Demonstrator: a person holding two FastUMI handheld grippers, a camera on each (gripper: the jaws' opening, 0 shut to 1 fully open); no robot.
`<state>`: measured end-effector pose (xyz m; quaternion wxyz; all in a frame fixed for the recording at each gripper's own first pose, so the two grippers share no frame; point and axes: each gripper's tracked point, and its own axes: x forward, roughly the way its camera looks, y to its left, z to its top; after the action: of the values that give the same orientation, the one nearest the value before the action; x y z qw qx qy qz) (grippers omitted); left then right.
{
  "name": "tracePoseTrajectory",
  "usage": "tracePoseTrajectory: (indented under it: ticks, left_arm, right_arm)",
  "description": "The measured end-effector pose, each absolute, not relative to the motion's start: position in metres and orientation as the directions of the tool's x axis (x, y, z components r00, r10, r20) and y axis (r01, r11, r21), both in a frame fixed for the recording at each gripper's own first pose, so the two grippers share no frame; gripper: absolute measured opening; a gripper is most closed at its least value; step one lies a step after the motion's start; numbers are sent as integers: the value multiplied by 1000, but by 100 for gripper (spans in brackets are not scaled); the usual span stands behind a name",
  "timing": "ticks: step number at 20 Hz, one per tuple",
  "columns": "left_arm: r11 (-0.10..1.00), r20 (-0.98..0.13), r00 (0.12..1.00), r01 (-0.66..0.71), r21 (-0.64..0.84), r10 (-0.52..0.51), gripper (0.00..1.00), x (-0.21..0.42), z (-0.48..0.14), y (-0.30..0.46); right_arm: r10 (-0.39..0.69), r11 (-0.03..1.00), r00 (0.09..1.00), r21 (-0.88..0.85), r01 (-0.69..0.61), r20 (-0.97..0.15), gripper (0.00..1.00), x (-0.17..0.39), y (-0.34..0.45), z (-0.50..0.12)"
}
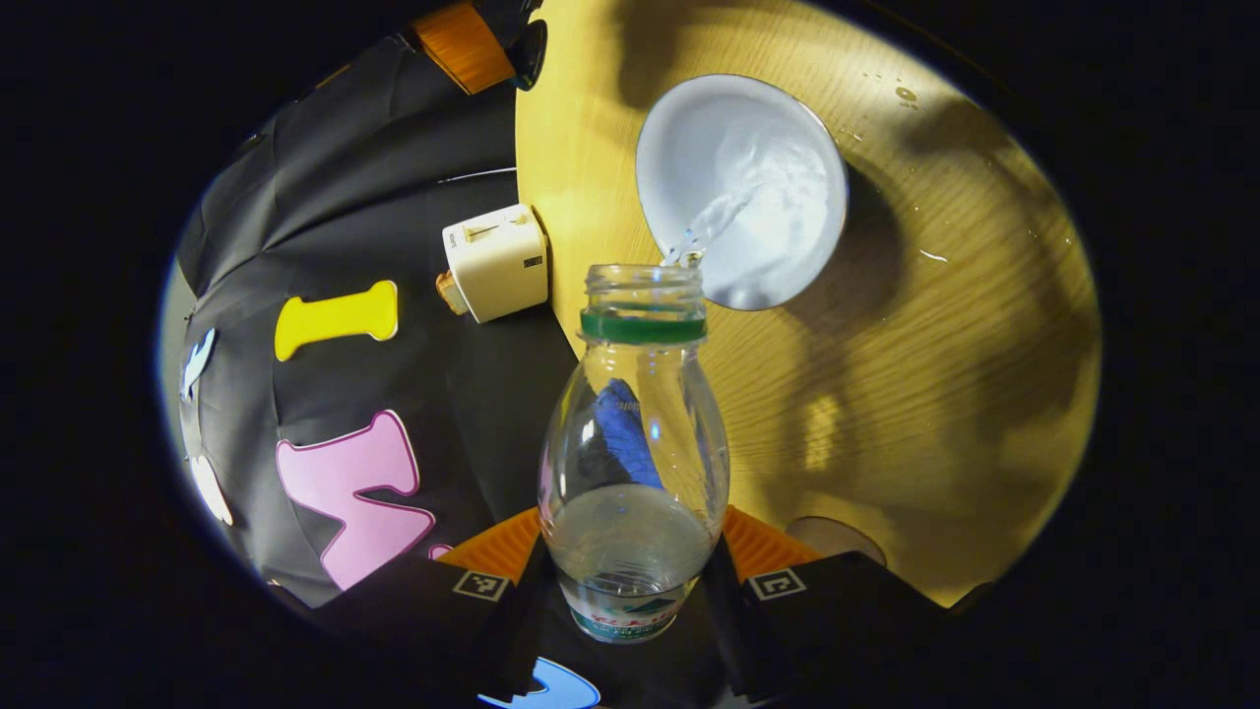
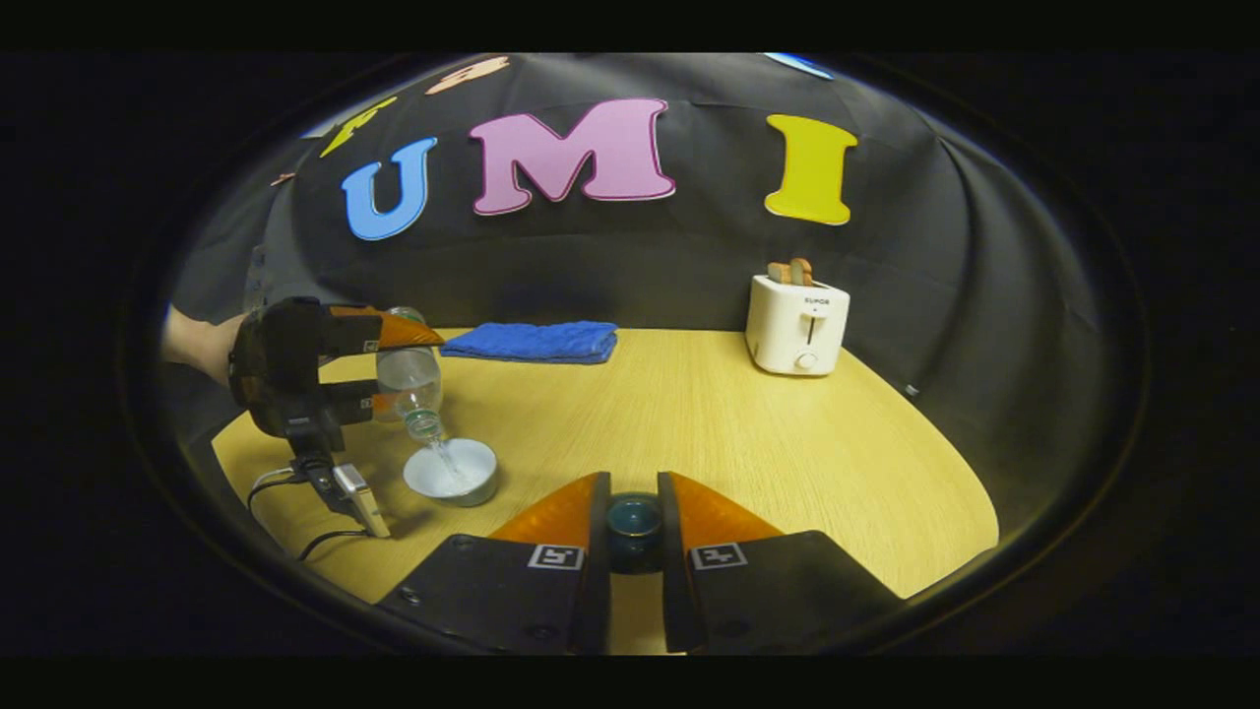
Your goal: Open the teacup lid with one hand, grasp the water bottle and pour water into the teacup with the other hand; after pouring, place the water bottle on the coaster and then close the teacup lid.
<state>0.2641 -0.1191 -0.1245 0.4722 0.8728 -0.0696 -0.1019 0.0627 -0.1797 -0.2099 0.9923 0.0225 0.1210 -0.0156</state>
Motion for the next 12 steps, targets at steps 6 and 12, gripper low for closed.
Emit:
tracePoseTrajectory:
  ticks: [6,12]
  left_arm:
    - [-617,-123,958,-66,784,-258,73,262,-114,-130]
    - [-680,-132,950,-102,727,-283,73,261,-105,-142]
  right_arm:
    - [4,999,971,48,7,-241,25,64,-163,-204]
    - [14,999,971,50,-2,-237,25,63,-159,-201]
